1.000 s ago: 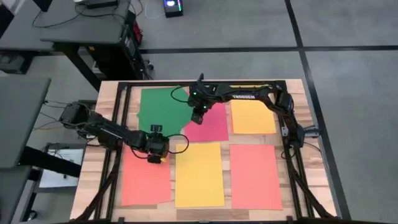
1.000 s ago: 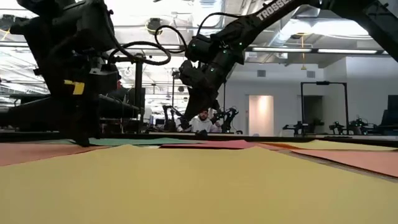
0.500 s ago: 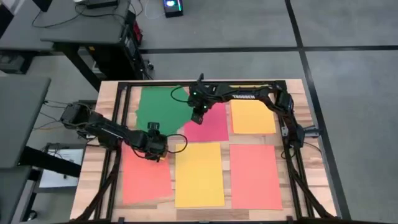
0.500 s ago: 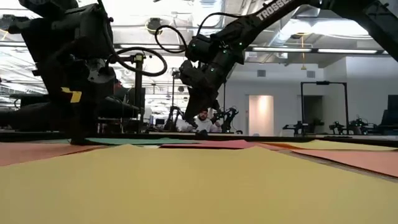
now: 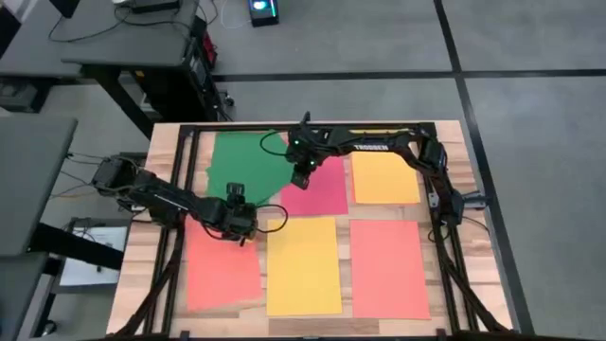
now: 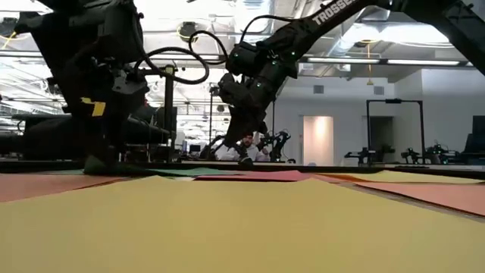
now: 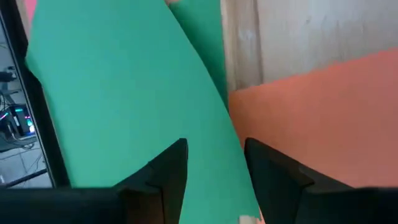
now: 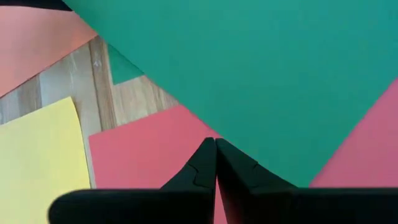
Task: Organize paper
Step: Stack the green paper on top of the green paper
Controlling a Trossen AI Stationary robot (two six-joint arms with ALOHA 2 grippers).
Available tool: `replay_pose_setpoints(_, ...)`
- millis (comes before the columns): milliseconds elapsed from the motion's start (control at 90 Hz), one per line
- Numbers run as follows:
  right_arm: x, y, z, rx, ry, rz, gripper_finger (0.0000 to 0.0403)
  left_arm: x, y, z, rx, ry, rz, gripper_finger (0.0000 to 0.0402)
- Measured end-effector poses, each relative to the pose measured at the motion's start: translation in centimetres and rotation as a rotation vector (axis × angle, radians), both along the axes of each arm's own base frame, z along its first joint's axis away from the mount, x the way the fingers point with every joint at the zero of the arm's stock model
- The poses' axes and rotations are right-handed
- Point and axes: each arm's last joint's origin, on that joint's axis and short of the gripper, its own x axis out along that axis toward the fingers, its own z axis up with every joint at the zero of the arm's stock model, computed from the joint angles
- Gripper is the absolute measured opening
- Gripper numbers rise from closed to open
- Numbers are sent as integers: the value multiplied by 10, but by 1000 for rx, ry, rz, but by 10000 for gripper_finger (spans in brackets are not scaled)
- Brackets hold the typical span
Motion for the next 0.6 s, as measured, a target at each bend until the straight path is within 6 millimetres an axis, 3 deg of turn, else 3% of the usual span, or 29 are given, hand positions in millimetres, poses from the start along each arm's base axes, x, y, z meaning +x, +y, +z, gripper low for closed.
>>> replay_pose_setpoints(489, 0, 0, 0, 1, -1, 0, 0, 2, 38, -1, -3, 49, 104, 144)
replay_pose_setpoints(600, 0, 0, 0, 2, -1, 1, 0, 4, 39, 0, -3, 46, 91, 128)
